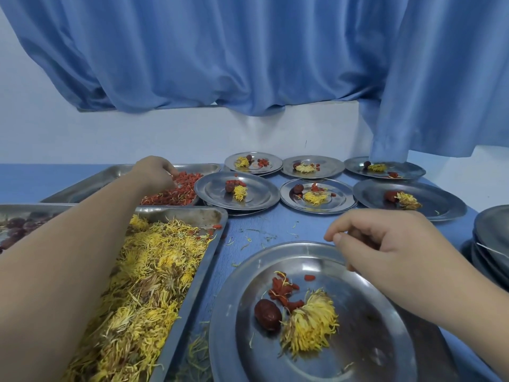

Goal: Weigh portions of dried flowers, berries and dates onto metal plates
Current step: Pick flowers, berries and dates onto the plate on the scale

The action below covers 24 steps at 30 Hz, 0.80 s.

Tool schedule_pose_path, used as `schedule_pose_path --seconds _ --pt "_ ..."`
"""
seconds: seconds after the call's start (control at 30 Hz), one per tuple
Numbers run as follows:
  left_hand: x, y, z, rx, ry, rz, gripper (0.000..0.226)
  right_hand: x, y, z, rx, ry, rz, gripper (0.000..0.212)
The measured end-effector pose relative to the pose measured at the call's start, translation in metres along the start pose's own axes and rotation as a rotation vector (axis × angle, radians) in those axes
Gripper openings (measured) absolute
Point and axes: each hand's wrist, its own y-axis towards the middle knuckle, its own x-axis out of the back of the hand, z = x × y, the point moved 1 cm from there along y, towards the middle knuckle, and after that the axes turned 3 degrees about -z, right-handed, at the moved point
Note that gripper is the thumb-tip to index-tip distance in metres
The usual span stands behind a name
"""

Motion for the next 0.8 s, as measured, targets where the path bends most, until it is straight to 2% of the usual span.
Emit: schedule_pose_path --seconds 0.17,0.3,0.4,0.57,0.73,0.8 --pt "0.003 -0.004 -0.001 0.035 -0.104 -0.004 0.026 0.001 0.000 0.001 0.020 0.006 -0.023 0.017" --pt "0.006 -0.008 -0.001 0.058 -0.081 -0.083 0.018 0.002 0.001 0.003 0.044 -0.013 -0.022 0.019" --pt "0.012 -0.012 -0.001 0.132 -0.201 -0.080 0.007 0.003 0.000 0.004 0.055 -0.036 -0.008 0.019" --pt "0.022 -0.020 -0.001 0.232 -0.475 0.084 0.045 0.003 -0.001 0.009 0.065 -0.061 0.002 0.018" --pt "0.030 -0.031 0.007 0.159 -0.499 0.191 0.041 0.009 -0.001 0.014 0.063 -0.091 0.014 0.017" --pt "0.035 -0.037 0.009 0.163 -0.499 0.224 0.053 0.011 -0.003 0.017 0.060 -0.086 0.027 0.018"
